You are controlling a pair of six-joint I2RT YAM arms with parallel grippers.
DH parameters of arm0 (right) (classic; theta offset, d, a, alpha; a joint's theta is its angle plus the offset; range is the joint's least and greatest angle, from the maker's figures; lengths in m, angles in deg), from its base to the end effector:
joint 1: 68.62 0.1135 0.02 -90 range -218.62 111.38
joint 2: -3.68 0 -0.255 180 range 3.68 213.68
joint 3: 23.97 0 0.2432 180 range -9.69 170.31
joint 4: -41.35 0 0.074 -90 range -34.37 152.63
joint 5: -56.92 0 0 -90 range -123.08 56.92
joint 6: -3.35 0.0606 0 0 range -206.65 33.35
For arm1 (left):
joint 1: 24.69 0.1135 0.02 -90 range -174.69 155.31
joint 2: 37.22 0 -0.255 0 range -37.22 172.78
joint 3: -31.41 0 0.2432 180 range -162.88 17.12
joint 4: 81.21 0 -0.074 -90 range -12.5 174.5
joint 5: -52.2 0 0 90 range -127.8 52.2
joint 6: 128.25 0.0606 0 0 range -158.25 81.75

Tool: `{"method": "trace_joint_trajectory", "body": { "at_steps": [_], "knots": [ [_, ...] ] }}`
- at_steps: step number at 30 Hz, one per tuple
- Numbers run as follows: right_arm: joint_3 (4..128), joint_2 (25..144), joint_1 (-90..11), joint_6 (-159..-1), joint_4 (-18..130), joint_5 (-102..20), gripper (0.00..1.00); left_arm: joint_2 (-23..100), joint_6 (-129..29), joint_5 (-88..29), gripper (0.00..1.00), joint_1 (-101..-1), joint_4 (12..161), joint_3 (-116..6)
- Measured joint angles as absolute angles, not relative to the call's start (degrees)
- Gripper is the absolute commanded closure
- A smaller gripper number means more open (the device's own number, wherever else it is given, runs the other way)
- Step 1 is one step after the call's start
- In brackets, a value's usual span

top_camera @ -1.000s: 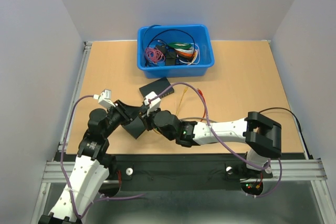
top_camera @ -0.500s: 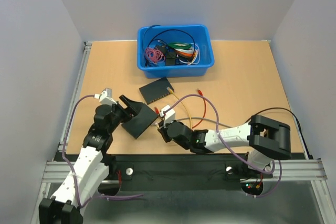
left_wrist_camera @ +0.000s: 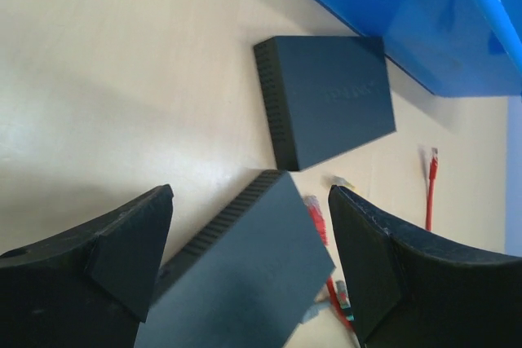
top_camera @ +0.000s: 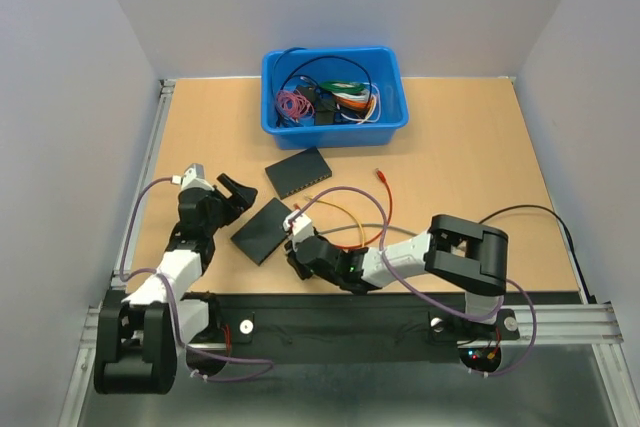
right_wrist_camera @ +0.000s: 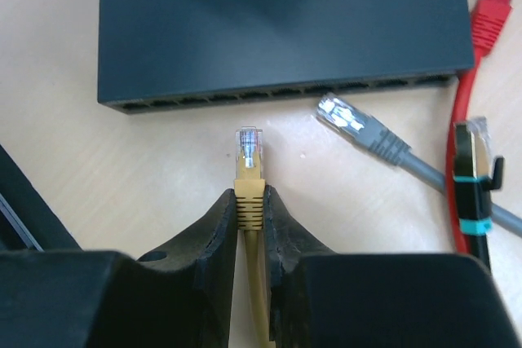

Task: Insert the plug into the switch port

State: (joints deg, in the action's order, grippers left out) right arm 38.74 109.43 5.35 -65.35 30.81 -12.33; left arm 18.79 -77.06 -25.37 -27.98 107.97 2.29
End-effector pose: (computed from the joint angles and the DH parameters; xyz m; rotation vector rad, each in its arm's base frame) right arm 0.1248 0.3566 0.1227 -0.7590 2.0192 0.6052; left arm 0.2201 -0.0257 0.1744 -0.4421 1.8830 -0.7018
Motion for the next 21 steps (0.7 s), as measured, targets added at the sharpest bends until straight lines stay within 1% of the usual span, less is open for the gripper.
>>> {"method": "trace_joint_trajectory", "body": {
  "at_steps": [4,11,21],
  "knots": [
    [41.1,111.5,5.4,-65.4,30.7,-12.6,1.0,24.4,-77.3,-20.0,0.12,-22.5,112.1,3.9],
    [43.8,113.6,5.4,-65.4,30.7,-12.5,1.0,27.5,-79.0,-12.9,0.12,-22.2,118.2,5.2],
    [45.7,113.8,5.4,-64.4,34.6,-11.6,0.99,27.7,-79.2,-9.8,0.12,-22.2,120.0,5.5]
  ]
}}
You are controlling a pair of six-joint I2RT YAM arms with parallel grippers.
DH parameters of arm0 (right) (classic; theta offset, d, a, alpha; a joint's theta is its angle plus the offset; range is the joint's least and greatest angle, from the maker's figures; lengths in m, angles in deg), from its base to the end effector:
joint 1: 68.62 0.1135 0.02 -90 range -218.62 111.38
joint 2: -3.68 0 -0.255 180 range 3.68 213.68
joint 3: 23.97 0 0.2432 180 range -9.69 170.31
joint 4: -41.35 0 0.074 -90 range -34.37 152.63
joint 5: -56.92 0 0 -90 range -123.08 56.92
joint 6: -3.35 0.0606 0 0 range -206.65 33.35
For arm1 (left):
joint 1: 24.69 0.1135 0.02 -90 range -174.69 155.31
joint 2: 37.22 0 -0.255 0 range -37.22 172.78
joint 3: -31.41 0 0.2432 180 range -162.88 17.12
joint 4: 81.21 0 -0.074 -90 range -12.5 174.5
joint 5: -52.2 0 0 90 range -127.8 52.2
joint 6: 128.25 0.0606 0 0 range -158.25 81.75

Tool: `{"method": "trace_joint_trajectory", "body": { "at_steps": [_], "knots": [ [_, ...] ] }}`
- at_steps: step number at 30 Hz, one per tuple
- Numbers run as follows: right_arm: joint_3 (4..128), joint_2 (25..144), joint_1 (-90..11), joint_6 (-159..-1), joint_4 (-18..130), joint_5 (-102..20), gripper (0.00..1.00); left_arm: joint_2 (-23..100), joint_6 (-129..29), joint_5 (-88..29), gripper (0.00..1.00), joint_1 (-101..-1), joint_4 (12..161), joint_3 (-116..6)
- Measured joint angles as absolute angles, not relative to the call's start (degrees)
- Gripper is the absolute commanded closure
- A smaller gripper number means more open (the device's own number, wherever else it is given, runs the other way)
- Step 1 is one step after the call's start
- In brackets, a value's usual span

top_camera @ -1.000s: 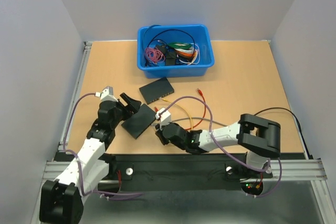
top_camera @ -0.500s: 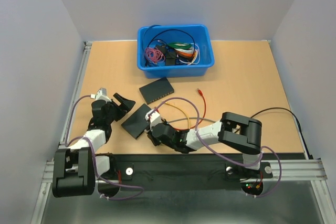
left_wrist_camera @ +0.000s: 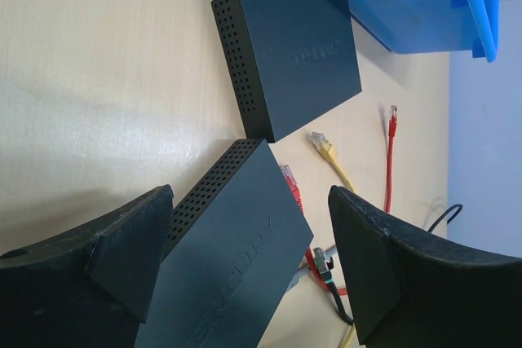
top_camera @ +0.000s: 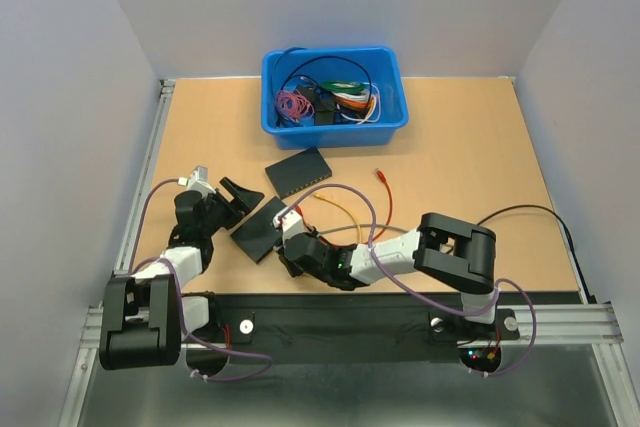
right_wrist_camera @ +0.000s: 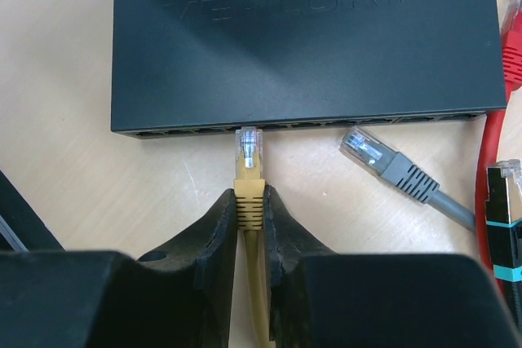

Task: Insert the plug into the switch port

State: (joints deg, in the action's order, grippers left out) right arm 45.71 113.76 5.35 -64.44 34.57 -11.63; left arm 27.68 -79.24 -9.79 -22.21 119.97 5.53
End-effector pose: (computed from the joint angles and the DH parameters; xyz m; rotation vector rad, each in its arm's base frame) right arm 0.1321 0.3796 0.1232 -0.7451 2.0378 0.5879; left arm 0.2232 -0.0188 0.1522 -0.3863 1.9102 -0.9123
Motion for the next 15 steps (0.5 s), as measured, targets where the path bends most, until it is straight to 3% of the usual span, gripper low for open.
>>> {"method": "trace_joint_trajectory", "body": {
  "at_steps": [15],
  "knots": [
    [46.2,113.4,5.3,-63.7,37.1,-11.1,1.0,28.8,-79.2,-9.1,0.12,-22.2,120.3,5.5]
  ]
}}
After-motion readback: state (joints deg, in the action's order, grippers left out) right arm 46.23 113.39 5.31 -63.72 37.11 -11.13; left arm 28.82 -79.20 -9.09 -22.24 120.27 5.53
